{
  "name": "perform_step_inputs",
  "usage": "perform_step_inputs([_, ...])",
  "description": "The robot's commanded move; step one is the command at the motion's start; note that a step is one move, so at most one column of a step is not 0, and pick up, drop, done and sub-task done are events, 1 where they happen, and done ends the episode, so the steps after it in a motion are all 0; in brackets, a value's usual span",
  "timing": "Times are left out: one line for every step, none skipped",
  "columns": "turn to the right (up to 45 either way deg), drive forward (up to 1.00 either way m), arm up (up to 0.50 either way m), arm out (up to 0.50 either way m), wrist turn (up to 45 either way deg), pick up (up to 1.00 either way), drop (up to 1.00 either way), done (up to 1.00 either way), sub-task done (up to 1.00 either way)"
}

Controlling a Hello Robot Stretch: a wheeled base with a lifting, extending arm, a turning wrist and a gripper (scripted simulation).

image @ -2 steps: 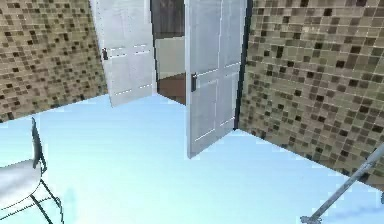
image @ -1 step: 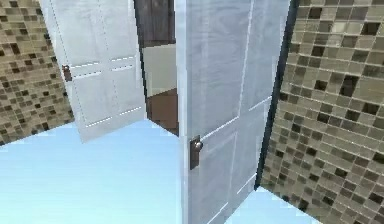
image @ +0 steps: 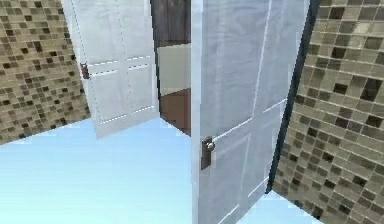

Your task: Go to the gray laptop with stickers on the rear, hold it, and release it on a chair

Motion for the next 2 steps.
perform_step_inputs([0.0, 0.20, 0.00, 0.00, 0.0, 0.00, 0.00, 0.00, 0.00])
perform_step_inputs([-39.0, 0.00, 0.00, 0.00, 0.0, 0.00, 0.00, 0.00, 0.00])
